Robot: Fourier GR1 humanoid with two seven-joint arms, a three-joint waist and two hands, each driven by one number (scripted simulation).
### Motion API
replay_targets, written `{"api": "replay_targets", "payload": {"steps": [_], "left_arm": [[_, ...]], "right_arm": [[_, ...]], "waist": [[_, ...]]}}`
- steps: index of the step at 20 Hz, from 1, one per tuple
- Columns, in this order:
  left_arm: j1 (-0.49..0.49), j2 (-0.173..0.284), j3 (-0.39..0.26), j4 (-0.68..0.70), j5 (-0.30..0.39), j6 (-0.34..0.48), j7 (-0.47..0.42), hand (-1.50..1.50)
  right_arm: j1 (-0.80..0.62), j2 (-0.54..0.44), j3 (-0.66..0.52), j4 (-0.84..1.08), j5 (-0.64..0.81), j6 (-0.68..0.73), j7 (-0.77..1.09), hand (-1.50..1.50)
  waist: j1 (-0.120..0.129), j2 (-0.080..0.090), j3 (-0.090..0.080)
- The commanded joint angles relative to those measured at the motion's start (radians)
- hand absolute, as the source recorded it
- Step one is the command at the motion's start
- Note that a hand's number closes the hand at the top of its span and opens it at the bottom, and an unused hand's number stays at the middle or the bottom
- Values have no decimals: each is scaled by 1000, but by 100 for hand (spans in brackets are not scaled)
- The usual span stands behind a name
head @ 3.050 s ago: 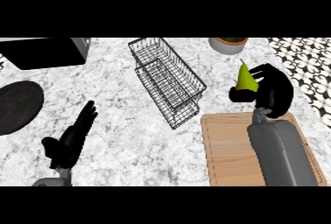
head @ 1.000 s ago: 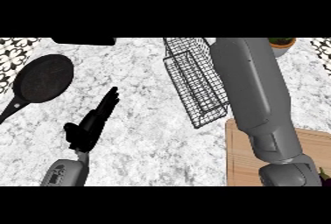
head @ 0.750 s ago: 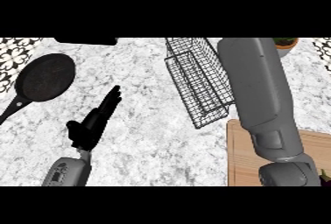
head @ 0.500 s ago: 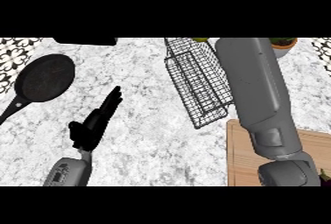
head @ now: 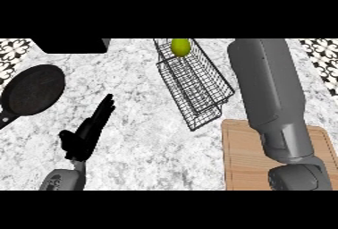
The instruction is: Pick the pear from the cutting board and place it in the tiered basket
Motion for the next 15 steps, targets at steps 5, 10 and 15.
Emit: {"api": "replay_targets", "payload": {"steps": [5, 10, 15], "left_arm": [[21, -14, 19, 18, -6, 39, -3, 0], [58, 8, 36, -6, 19, 11, -9, 0], [80, -4, 32, 4, 3, 35, -16, 0]], "right_arm": [[68, 26, -37, -302, 281, -72, 210, -150], [218, 27, 16, -547, 268, -9, 191, -150], [371, 27, 68, -741, 211, 116, 177, -150]], "waist": [[-69, -25, 1], [-66, -39, 3], [-97, -48, 4]]}}
